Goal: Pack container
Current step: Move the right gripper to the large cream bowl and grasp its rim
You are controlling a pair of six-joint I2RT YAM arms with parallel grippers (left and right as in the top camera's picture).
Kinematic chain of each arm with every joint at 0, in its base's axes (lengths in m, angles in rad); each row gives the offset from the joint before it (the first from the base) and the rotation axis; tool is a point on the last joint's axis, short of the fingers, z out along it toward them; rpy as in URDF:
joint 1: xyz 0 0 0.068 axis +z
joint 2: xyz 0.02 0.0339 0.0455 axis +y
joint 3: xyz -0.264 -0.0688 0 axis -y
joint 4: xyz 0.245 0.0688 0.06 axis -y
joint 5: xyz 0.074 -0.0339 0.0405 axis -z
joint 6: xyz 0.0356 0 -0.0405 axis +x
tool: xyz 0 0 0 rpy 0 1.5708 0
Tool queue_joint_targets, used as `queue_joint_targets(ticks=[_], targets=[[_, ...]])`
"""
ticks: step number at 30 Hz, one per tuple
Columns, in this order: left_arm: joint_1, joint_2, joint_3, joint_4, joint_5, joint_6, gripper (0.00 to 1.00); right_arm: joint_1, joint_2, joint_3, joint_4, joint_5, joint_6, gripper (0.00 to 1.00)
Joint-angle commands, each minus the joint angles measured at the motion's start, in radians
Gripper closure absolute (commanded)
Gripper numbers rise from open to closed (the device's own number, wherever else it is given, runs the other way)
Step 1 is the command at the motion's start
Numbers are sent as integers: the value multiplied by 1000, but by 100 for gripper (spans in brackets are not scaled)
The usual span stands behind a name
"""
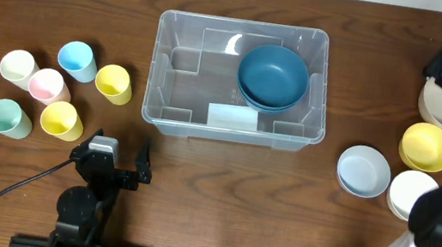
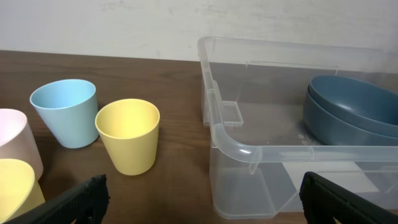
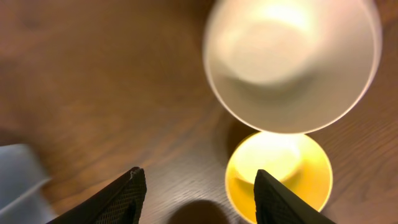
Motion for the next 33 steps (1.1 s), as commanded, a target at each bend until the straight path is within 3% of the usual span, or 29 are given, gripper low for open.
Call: queue_joint_targets(ticks=[1, 8, 13, 25, 29, 33], targets=[[4, -6, -17, -32, 7, 2, 2, -39, 84, -8, 4, 15, 25, 43], [4, -6, -17, -32, 7, 2, 2, -80, 181, -8, 49, 11, -12, 45], [4, -6, -17, -32, 7, 2, 2, -80, 233, -8, 77, 10, -20, 64], [4, -6, -17, -32, 7, 2, 2, -79, 278, -8, 114, -20, -109, 63], [4, -6, -17, -32, 7, 2, 2, -79, 279, -8, 117, -19, -116, 97], [4, -6, -17, -32, 7, 2, 2, -79, 279, -8, 119, -19, -116, 99]])
